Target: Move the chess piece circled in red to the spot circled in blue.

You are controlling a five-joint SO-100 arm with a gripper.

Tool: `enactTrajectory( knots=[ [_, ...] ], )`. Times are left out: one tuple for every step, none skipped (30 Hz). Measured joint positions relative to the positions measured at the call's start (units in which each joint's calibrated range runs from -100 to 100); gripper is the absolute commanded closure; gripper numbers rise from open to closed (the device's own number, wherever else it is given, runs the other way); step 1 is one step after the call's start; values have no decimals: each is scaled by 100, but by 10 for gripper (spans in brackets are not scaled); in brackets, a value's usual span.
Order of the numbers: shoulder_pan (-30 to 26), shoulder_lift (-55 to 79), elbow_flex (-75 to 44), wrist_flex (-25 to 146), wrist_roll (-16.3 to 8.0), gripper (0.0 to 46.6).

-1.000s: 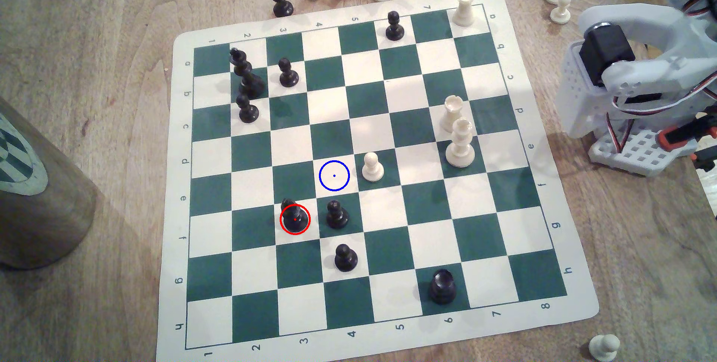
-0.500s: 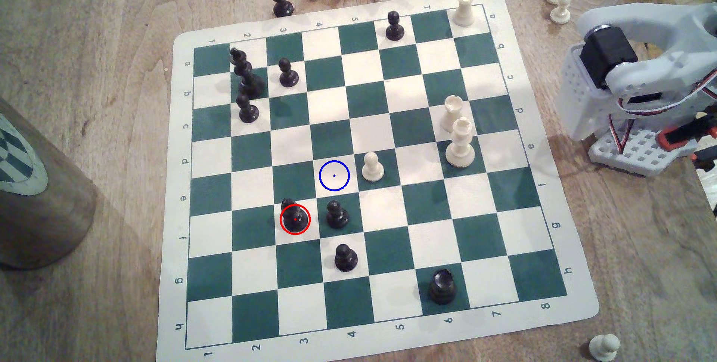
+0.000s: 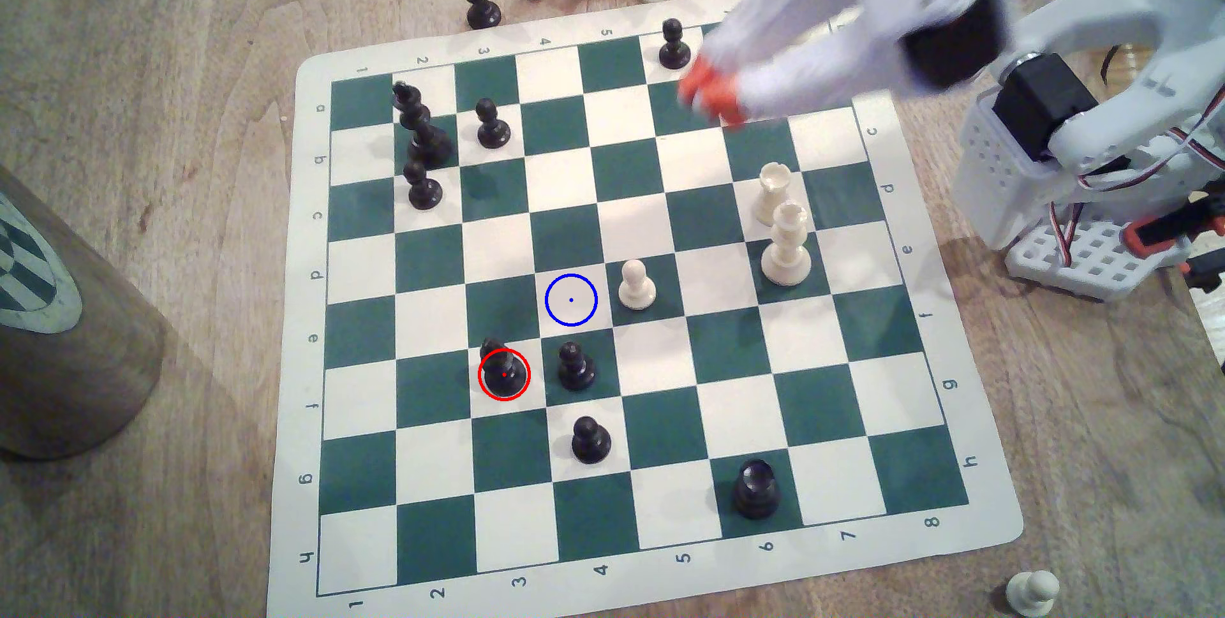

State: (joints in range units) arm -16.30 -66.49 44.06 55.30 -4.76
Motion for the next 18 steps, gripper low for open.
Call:
enactTrajectory(
  knots=[
    [-52, 268, -172, 88, -63, 464],
    [-88, 687, -434, 191, -137, 464],
    [-103, 880, -524, 215, -161, 463],
    [-118, 1047, -651, 255, -200, 461],
    [-118, 1248, -786, 295, -234, 449],
    [-118, 1651, -994, 375, -283, 448],
    [-125, 1852, -1048, 382, -303, 448],
    [-133, 2028, -1094, 438, -332, 448],
    [-162, 2237, -1184, 502, -371, 446],
    [-273, 2556, -1374, 582, -425, 446],
    [-280, 2698, -1428, 614, -449, 446],
    [-273, 2840, -1473, 645, -484, 446],
    [-243, 3016, -1536, 645, -523, 446],
    [-251, 3310, -1663, 645, -611, 446],
    [-258, 3460, -1699, 645, -650, 445],
    [-258, 3594, -1753, 606, -698, 444],
    [-258, 3754, -1853, 526, -757, 444],
    [-258, 3879, -1943, 438, -801, 437]
  ],
)
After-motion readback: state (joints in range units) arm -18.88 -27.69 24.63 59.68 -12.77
